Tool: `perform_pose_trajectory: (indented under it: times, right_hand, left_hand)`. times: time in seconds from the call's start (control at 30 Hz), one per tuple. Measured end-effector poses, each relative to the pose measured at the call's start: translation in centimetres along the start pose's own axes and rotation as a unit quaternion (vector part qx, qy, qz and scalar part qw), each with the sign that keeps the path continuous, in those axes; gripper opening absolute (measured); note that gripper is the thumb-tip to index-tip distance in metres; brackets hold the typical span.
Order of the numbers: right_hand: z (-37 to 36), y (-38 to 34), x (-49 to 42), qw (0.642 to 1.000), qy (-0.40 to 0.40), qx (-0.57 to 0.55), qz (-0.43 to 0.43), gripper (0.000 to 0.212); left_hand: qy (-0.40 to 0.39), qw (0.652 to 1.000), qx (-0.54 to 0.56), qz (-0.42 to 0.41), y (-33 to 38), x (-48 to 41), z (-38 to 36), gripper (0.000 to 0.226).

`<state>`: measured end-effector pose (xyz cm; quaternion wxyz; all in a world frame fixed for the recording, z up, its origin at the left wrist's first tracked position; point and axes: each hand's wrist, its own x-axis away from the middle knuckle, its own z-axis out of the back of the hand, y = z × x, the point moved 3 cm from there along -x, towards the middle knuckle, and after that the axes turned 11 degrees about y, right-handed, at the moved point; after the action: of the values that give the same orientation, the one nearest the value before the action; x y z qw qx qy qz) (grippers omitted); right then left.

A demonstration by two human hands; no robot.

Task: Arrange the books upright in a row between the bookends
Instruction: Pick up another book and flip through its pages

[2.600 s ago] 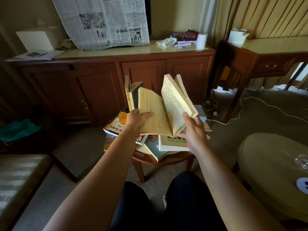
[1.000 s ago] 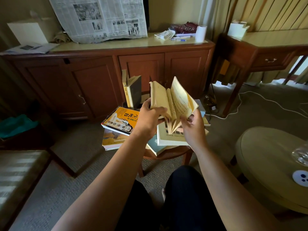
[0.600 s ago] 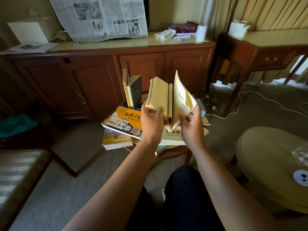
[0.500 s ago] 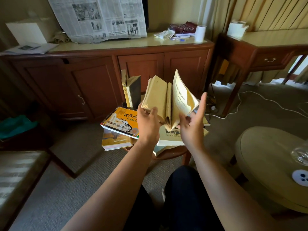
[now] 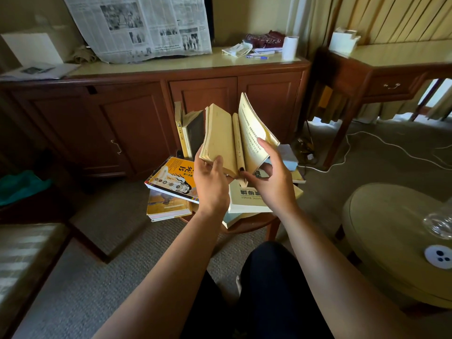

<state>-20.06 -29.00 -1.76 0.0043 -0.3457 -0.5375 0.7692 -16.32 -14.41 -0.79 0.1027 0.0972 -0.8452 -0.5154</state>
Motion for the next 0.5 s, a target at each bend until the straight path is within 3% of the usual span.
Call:
perform_pose_trajectory:
  times: [0.23, 0.5]
  right_hand:
    - [1.0, -0.3, -0.2, 0.999, 0.016, -0.038, 0.024, 0.076]
    - [2.1, 0.5, -1.1, 0.990, 0.022, -0.135, -0.043, 0.078]
  left_hand:
    - [-0.005, 1.000, 0.017, 0.023, 0.7, -0.3, 0.3, 0.025]
    - [-0.009, 0.999, 0.036, 0.038, 1.0, -0.8, 0.4, 0.028]
